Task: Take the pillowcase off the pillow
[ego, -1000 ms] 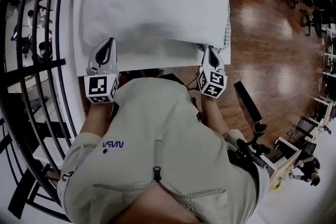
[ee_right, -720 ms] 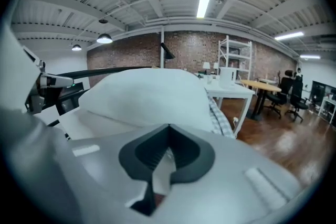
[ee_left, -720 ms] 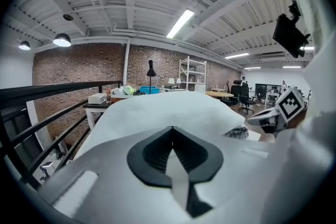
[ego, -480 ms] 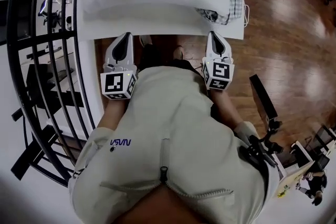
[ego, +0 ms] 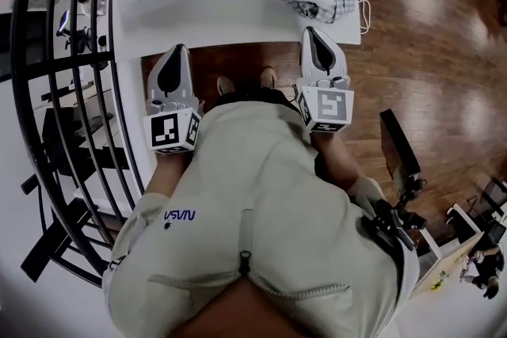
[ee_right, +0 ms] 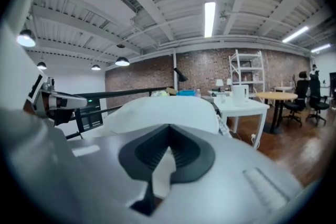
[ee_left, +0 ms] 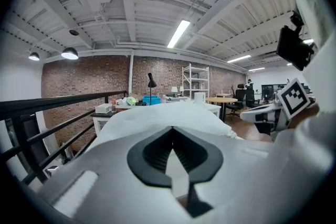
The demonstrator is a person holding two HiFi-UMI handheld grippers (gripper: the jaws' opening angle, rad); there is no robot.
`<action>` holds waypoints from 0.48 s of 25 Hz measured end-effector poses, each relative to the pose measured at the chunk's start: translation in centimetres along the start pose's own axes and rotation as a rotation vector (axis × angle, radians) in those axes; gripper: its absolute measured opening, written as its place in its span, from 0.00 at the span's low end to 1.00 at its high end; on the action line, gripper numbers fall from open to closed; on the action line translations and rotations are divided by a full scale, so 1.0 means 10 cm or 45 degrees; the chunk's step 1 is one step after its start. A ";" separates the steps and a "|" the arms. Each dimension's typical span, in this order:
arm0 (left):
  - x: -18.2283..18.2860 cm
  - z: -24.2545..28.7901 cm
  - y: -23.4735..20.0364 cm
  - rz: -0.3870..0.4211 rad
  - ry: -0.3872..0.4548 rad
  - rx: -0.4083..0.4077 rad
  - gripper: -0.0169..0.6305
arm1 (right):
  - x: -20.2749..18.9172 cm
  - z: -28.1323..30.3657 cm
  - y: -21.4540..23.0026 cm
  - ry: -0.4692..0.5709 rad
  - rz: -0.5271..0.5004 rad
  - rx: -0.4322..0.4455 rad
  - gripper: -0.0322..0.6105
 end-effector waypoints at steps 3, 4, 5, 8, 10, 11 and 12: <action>0.09 0.09 -0.04 -0.027 0.063 -0.014 0.03 | 0.19 0.05 -0.02 0.072 -0.021 -0.029 0.05; 0.11 0.12 -0.06 -0.037 0.079 -0.017 0.03 | 0.25 0.07 -0.03 0.091 -0.027 -0.040 0.05; 0.15 0.14 -0.07 -0.045 0.092 -0.023 0.03 | 0.31 0.08 -0.05 0.110 -0.031 -0.051 0.05; 0.32 0.11 -0.14 -0.043 0.136 -0.047 0.03 | 0.49 0.06 -0.22 0.155 -0.040 -0.069 0.05; 0.42 0.06 -0.18 -0.036 0.169 -0.062 0.03 | 0.54 0.04 -0.33 0.162 -0.049 -0.071 0.05; 0.45 0.04 -0.19 -0.030 0.180 -0.068 0.03 | 0.55 0.03 -0.37 0.161 -0.050 -0.073 0.05; 0.47 0.03 -0.21 -0.023 0.188 -0.072 0.03 | 0.56 0.03 -0.40 0.162 -0.050 -0.076 0.05</action>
Point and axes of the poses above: the fingertips, and each gripper's own axes: z forward along the fingers, y to its right, x out of its top, the point moved 6 cm from there along -z, backward along the fingers
